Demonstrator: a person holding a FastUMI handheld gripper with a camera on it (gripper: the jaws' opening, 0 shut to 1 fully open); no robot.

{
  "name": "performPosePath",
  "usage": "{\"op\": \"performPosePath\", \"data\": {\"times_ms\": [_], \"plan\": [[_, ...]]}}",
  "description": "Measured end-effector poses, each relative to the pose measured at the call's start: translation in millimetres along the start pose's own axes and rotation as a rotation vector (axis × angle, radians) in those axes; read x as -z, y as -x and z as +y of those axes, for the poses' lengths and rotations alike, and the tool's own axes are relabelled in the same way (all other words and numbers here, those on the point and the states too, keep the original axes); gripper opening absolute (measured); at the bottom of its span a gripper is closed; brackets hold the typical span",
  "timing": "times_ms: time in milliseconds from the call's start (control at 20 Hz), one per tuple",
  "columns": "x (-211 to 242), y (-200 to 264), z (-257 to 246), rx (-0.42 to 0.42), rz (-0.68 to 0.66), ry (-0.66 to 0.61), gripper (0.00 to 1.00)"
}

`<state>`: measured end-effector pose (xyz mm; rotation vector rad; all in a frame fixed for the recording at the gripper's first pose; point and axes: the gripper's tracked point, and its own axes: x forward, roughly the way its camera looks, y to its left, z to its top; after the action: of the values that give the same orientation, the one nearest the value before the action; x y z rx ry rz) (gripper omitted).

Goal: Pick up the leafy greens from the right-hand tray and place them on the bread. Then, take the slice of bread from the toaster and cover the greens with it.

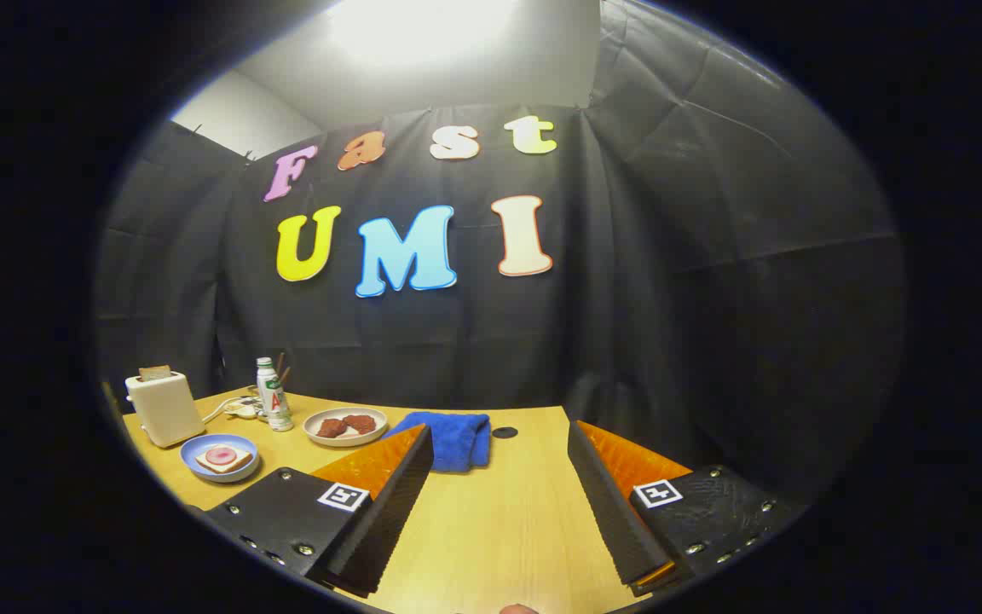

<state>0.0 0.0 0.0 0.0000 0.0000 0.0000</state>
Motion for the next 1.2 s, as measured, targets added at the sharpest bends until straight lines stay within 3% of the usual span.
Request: {"op": "performPosePath", "data": {"times_ms": [250, 650, 1200], "plan": [[-7, 17, 48, -0.061, 0.01, -0.033, 0.97], [-7, 25, 84, -0.036, -0.015, -0.026, 0.97], [34, 30, 137, -0.142, 0.158, -0.058, 0.97]]}}
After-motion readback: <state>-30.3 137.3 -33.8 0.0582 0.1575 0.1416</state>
